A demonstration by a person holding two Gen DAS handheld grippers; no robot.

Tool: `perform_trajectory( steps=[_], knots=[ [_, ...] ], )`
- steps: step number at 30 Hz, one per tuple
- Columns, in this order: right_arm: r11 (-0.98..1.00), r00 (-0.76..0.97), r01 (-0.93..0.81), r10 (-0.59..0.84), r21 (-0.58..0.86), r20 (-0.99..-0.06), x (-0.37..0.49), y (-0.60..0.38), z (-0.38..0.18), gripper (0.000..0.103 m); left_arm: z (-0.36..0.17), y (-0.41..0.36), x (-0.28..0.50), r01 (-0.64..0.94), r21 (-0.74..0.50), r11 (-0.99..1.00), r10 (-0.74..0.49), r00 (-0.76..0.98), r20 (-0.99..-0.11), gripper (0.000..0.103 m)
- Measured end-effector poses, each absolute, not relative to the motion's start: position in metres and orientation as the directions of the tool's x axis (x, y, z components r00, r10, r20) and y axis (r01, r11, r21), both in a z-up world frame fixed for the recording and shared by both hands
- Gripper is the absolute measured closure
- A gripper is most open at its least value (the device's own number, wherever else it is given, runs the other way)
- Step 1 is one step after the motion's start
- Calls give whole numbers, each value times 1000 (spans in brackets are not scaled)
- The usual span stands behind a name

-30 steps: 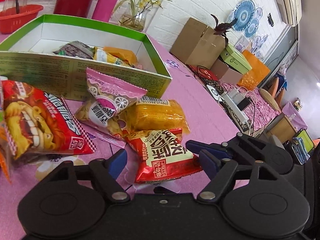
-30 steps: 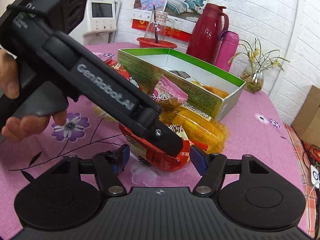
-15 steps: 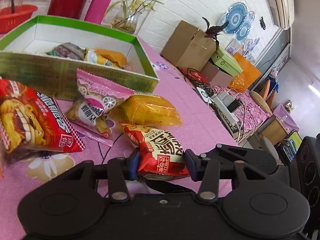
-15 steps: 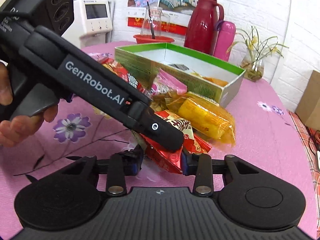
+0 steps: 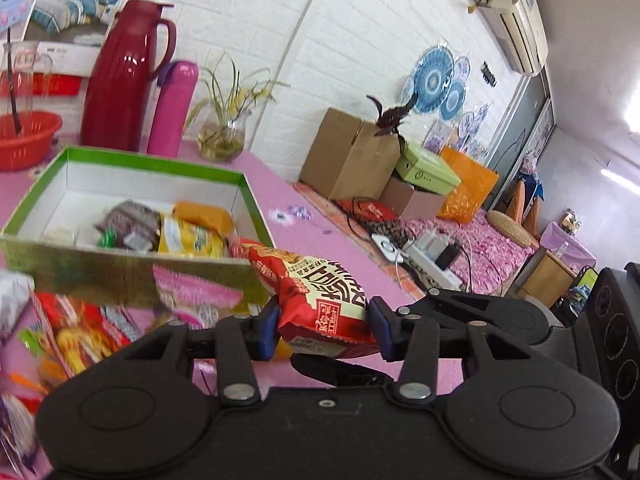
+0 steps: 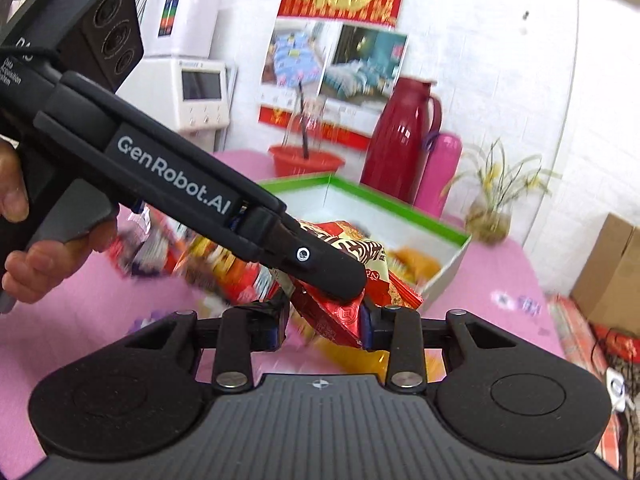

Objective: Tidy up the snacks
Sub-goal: 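Carry both red bags into the green box and open both grippers, then reach the left gripper to the yellow bread bag and close on it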

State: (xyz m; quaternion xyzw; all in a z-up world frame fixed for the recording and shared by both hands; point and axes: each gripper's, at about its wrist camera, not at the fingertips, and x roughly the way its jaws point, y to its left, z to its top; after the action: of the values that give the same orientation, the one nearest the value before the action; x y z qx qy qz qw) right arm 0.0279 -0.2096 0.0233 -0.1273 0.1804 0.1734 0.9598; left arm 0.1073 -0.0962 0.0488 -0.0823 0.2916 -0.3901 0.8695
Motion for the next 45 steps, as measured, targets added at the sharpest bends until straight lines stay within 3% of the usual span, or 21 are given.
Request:
perform_trajectory(
  steps=[6, 21, 22, 24, 25, 29, 45],
  knots=[
    [918, 894, -357, 282, -172, -348, 65, -212, 29, 43, 52, -95, 146, 621, -382, 684, -727, 538, -426, 88],
    [938, 899, -315, 246, -145, -364, 155, -227, 19, 44, 33, -105, 243, 577, -428, 696, -718, 539, -441, 87],
    [938, 897, -314, 243, -144, -370, 160, -226, 16, 43, 29, -105, 248, 574, -421, 703, -711, 543, -447, 80],
    [938, 891, -311, 232, -153, -389, 173, -225, 9, 41, 22, -106, 254, 553, -387, 738, -674, 575, -464, 38],
    [940, 891, -305, 224, -154, -396, 178, -225, 5, 33, 19, -106, 254, 533, -363, 764, -644, 601, -473, 0],
    [950, 894, -282, 210, -132, -397, 183, -232, -2, 3, 14, -103, 249, 508, -236, 828, -554, 683, -476, 0],
    [953, 910, -296, 261, -64, -324, 97, -247, 34, 0, 44, -66, 169, 430, -316, 846, -534, 686, -495, 0]
  ],
)
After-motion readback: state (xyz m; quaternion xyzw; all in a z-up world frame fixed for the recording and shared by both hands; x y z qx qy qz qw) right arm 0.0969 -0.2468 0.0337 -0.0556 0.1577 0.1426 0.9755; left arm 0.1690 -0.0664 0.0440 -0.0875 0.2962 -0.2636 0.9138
